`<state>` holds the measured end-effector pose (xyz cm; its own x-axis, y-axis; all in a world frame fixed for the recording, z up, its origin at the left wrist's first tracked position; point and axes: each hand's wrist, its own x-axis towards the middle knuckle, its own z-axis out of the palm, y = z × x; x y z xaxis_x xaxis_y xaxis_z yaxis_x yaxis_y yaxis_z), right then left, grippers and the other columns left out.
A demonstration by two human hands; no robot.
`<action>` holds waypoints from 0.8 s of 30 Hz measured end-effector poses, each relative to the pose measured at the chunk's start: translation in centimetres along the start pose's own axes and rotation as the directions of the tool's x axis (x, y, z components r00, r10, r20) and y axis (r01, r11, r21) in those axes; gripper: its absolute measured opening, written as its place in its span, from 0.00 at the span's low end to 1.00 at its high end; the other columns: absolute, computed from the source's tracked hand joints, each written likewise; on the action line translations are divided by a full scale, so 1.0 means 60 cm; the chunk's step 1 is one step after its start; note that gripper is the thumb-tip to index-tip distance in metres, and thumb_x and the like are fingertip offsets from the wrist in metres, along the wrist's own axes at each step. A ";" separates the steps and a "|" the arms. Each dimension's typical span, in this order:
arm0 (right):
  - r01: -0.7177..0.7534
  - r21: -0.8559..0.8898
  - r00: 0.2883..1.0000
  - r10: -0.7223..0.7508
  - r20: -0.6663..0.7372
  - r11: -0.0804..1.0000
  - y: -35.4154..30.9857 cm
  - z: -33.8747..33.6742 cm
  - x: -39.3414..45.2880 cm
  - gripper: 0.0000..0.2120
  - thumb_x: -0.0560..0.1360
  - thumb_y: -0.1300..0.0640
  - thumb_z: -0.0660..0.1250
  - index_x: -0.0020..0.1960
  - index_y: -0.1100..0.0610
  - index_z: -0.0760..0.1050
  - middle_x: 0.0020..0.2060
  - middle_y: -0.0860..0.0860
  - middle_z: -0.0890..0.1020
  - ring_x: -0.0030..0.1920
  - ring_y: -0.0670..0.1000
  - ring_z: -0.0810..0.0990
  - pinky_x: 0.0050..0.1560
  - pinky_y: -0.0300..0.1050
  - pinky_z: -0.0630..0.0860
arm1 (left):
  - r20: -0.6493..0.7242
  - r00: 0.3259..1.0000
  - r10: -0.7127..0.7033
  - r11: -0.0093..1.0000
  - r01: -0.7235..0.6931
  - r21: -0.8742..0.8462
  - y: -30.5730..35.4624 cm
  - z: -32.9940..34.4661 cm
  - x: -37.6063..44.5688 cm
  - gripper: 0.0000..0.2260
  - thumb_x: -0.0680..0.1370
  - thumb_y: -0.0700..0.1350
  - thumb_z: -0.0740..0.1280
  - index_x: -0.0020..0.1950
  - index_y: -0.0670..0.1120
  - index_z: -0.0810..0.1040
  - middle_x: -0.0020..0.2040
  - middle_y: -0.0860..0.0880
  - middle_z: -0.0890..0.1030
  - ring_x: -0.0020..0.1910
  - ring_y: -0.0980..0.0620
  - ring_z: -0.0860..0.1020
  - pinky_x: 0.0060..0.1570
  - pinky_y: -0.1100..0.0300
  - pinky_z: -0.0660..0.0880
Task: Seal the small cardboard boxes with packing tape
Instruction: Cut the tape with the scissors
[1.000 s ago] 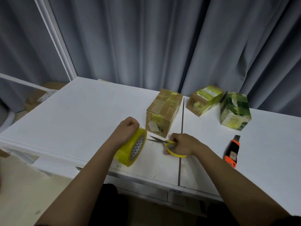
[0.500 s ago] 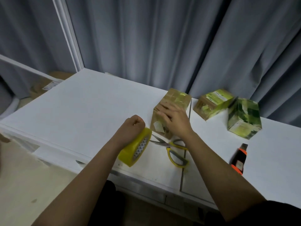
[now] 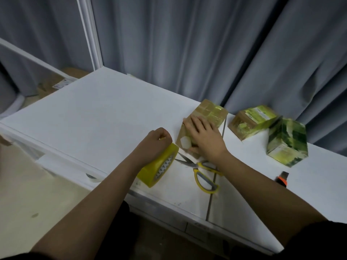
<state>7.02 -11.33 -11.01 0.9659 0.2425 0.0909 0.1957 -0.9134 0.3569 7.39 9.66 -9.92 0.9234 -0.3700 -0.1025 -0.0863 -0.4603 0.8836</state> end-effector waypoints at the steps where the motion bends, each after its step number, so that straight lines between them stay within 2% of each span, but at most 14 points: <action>1: -0.006 -0.028 1.000 0.006 0.011 1.000 -0.001 -0.004 -0.001 0.50 0.69 0.37 0.70 0.78 0.53 0.44 0.74 0.57 0.57 0.73 0.59 0.57 0.70 0.58 0.59 | -0.001 1.000 0.001 1.000 -0.001 -0.002 0.000 0.000 -0.001 0.05 0.80 0.50 0.58 0.46 0.53 0.72 0.52 0.50 0.76 0.48 0.53 0.75 0.44 0.60 0.71; 3: -0.004 -0.050 1.000 0.004 0.001 0.999 -0.001 -0.020 -0.007 0.50 0.69 0.34 0.68 0.78 0.51 0.44 0.75 0.57 0.55 0.74 0.58 0.55 0.71 0.61 0.54 | -0.001 1.000 0.005 1.000 -0.005 -0.003 0.001 0.000 -0.003 0.05 0.80 0.49 0.58 0.47 0.52 0.72 0.52 0.49 0.76 0.48 0.52 0.75 0.46 0.58 0.72; 5: -0.044 0.032 0.989 0.048 -0.141 0.999 -0.001 -0.035 -0.020 0.40 0.72 0.38 0.65 0.77 0.51 0.53 0.74 0.58 0.59 0.74 0.60 0.58 0.71 0.63 0.53 | -0.002 1.000 0.009 1.000 -0.009 0.007 0.003 -0.001 -0.004 0.05 0.80 0.48 0.58 0.48 0.50 0.73 0.51 0.49 0.76 0.47 0.52 0.75 0.44 0.59 0.72; 7: -0.123 0.271 0.895 0.225 -0.385 0.955 -0.015 -0.034 -0.050 0.25 0.72 0.49 0.67 0.67 0.55 0.70 0.64 0.59 0.72 0.62 0.62 0.70 0.62 0.60 0.63 | -0.007 1.000 0.019 1.000 -0.019 0.005 0.006 -0.002 -0.004 0.05 0.80 0.47 0.58 0.48 0.50 0.73 0.50 0.49 0.76 0.47 0.52 0.75 0.41 0.62 0.71; 8: -0.155 0.403 0.832 0.339 -0.439 0.902 -0.025 -0.026 -0.069 0.17 0.71 0.54 0.67 0.59 0.57 0.74 0.56 0.57 0.74 0.55 0.60 0.72 0.56 0.56 0.67 | -0.010 1.000 0.019 1.000 -0.019 -0.002 0.007 -0.003 -0.004 0.05 0.80 0.47 0.59 0.47 0.49 0.73 0.49 0.50 0.76 0.47 0.52 0.75 0.41 0.62 0.71; 9: -0.180 0.523 0.801 0.432 -0.414 0.833 -0.036 -0.014 -0.091 0.12 0.71 0.58 0.67 0.54 0.57 0.73 0.51 0.55 0.74 0.50 0.57 0.72 0.51 0.52 0.69 | -0.010 1.000 0.014 1.000 -0.014 -0.005 0.008 -0.003 -0.005 0.06 0.80 0.47 0.59 0.48 0.49 0.73 0.50 0.49 0.77 0.47 0.52 0.76 0.41 0.62 0.71; 10: -0.217 0.612 0.803 0.496 -0.331 0.760 -0.046 0.001 -0.112 0.10 0.71 0.59 0.66 0.51 0.57 0.72 0.49 0.53 0.74 0.48 0.55 0.71 0.48 0.50 0.70 | -0.011 1.000 0.010 1.000 -0.010 -0.002 0.009 -0.003 -0.005 0.06 0.80 0.47 0.58 0.49 0.48 0.74 0.50 0.49 0.77 0.48 0.52 0.75 0.41 0.62 0.71; 12: -0.335 0.671 0.845 0.526 -0.096 0.661 -0.063 0.035 -0.147 0.11 0.73 0.55 0.66 0.54 0.57 0.72 0.51 0.51 0.74 0.53 0.54 0.72 0.52 0.49 0.70 | -0.016 1.000 0.004 1.000 -0.004 0.008 0.010 -0.002 -0.005 0.06 0.80 0.47 0.59 0.50 0.47 0.74 0.51 0.48 0.77 0.48 0.52 0.75 0.41 0.62 0.71; 14: -0.390 0.592 0.893 0.445 0.059 0.705 -0.074 0.059 -0.169 0.18 0.76 0.48 0.64 0.63 0.56 0.71 0.58 0.51 0.75 0.61 0.54 0.71 0.61 0.47 0.65 | -0.027 1.000 -0.004 1.000 0.004 0.023 0.013 0.000 -0.006 0.07 0.79 0.47 0.59 0.50 0.47 0.74 0.51 0.48 0.77 0.48 0.51 0.76 0.41 0.62 0.71; 16: -0.380 0.536 0.914 0.393 0.095 0.754 -0.078 0.070 -0.177 0.22 0.78 0.45 0.62 0.66 0.56 0.71 0.62 0.53 0.74 0.65 0.54 0.69 0.66 0.45 0.61 | -0.037 0.999 -0.008 0.999 0.009 0.051 0.016 0.002 -0.005 0.07 0.79 0.47 0.59 0.50 0.47 0.74 0.51 0.48 0.77 0.48 0.51 0.76 0.41 0.62 0.70; 20: -0.363 0.550 0.932 0.294 0.213 0.752 -0.066 0.062 -0.183 0.22 0.78 0.48 0.63 0.68 0.57 0.70 0.64 0.53 0.72 0.65 0.54 0.68 0.62 0.42 0.65 | -0.043 0.999 -0.003 0.998 0.006 0.060 0.018 0.000 -0.005 0.06 0.79 0.47 0.59 0.50 0.46 0.74 0.49 0.49 0.78 0.44 0.54 0.76 0.37 0.64 0.70; 22: -0.355 0.594 0.929 0.205 0.307 0.721 -0.056 0.044 -0.202 0.21 0.79 0.51 0.63 0.68 0.59 0.69 0.60 0.53 0.73 0.59 0.53 0.72 0.56 0.41 0.68 | -0.045 0.999 0.004 0.998 -0.001 0.066 0.018 0.000 -0.006 0.06 0.79 0.46 0.59 0.49 0.46 0.74 0.49 0.49 0.78 0.44 0.54 0.76 0.37 0.64 0.70; 23: -0.356 0.631 0.928 0.179 0.327 0.689 -0.053 0.037 -0.214 0.20 0.79 0.51 0.63 0.66 0.60 0.71 0.54 0.53 0.75 0.53 0.52 0.75 0.50 0.42 0.68 | -0.047 0.999 0.008 0.998 -0.005 0.069 0.018 -0.001 -0.006 0.06 0.79 0.46 0.59 0.49 0.47 0.74 0.49 0.49 0.78 0.45 0.54 0.76 0.38 0.63 0.70; 24: -0.322 0.625 0.940 0.160 0.301 0.711 -0.050 0.034 -0.225 0.18 0.78 0.51 0.63 0.64 0.61 0.72 0.49 0.54 0.75 0.47 0.53 0.76 0.46 0.44 0.68 | -0.050 0.999 0.012 0.998 -0.008 0.070 0.018 -0.001 -0.006 0.06 0.79 0.46 0.59 0.49 0.47 0.74 0.49 0.50 0.78 0.45 0.54 0.76 0.38 0.63 0.70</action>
<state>-6.28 -12.54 -15.23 0.9903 -0.0170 -0.1376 -0.0656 -0.9319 -0.3568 7.02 9.36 -8.91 0.9400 -0.3342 -0.0690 -0.1197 -0.5122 0.8505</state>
